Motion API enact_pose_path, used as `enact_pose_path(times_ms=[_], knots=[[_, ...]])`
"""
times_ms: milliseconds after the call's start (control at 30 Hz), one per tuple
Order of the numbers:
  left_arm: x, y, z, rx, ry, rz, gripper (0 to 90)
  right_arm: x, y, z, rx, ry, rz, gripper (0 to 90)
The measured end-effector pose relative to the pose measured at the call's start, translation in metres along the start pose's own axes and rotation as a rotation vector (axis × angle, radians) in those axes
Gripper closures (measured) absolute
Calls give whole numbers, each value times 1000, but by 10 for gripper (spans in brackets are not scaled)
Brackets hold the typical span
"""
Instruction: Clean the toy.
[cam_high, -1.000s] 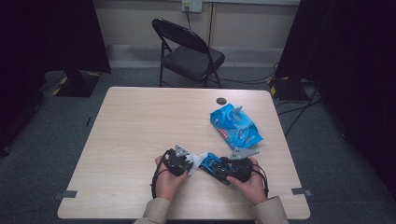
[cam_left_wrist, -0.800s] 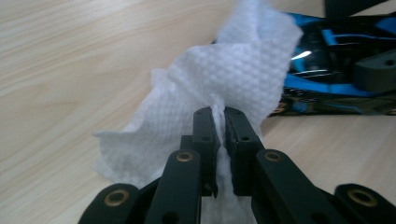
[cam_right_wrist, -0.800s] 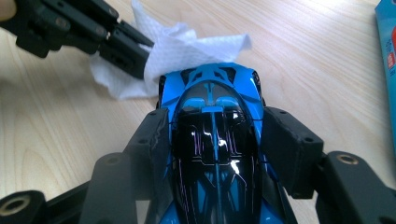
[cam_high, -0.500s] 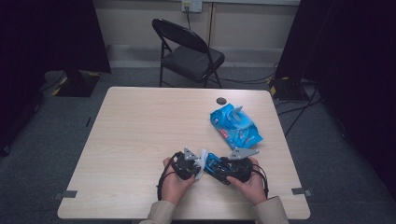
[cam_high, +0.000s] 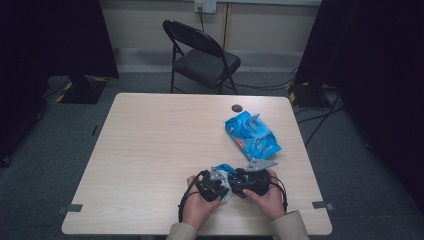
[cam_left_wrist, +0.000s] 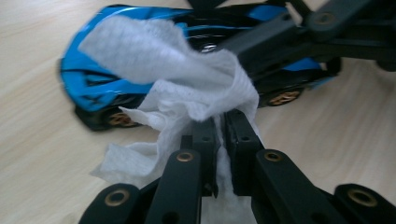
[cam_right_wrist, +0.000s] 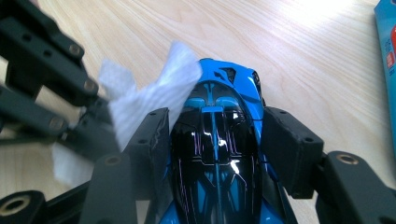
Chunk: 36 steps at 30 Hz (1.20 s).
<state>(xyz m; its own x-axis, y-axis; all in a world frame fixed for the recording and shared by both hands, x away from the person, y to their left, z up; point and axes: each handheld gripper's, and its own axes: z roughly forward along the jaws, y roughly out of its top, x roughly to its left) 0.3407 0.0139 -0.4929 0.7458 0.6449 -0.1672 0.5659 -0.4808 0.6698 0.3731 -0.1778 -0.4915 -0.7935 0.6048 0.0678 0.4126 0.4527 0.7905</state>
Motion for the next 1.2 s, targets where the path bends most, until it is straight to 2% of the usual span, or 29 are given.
enact_pose_path(times_ms=[367,433,500,833,900,967,1067,1200], knots=[[-14,2,5,5,-29,27,842,0,0,0,0,2,0,431],[-17,3,6,1,-57,20,842,0,0,0,-1,0,0,431],[-22,4,7,14,-48,44,842,0,0,0,-2,2,-2,431],[-33,5,13,9,-87,56,842,-1,0,-1,1,4,-3,431],[-35,4,13,1,-111,48,841,-1,0,-1,0,4,-2,431],[-38,3,14,-2,-126,63,841,0,0,0,0,1,-6,431],[-41,2,12,-4,-136,79,840,0,0,-1,1,0,-3,430],[-38,0,1,-22,-141,90,835,0,-1,-1,1,-1,-5,430]])
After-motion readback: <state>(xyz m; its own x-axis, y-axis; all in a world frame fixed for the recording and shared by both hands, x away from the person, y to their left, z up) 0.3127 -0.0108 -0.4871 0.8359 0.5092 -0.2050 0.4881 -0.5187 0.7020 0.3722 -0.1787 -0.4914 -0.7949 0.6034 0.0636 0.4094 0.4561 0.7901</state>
